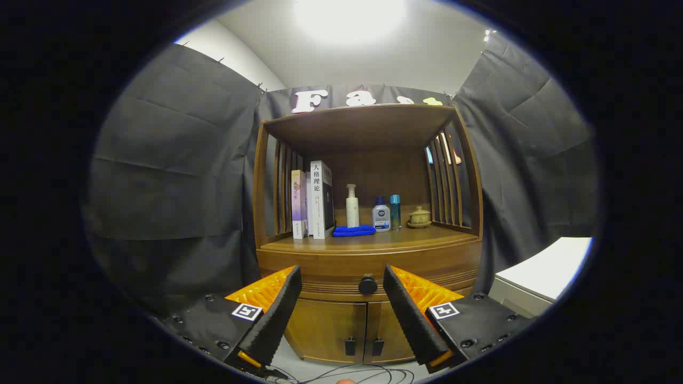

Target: Pull open the drawer, take out the items inside it, and place them on the countertop above the cabinet.

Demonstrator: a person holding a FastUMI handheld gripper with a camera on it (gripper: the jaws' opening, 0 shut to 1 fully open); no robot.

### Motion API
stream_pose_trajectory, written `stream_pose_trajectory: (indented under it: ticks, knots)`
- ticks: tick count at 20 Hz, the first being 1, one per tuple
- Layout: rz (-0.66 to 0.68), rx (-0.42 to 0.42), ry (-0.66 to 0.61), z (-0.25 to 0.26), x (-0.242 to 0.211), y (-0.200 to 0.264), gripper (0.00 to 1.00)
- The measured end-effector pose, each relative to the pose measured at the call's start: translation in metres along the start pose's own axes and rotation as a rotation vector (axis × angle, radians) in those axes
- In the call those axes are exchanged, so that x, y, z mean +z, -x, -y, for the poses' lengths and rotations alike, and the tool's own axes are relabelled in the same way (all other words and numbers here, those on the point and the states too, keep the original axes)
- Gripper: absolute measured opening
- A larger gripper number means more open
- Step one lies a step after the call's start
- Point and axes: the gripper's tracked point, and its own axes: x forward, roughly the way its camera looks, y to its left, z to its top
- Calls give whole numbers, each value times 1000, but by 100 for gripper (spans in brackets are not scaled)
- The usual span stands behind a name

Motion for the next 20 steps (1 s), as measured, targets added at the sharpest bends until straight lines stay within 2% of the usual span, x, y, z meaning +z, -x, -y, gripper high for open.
stream_pose_trajectory:
  ticks: [15, 20]
  knots:
    - [-29, -33, 25, 15, -12, -3, 98]
    - [-54, -46, 17, 24, -13, -19, 98]
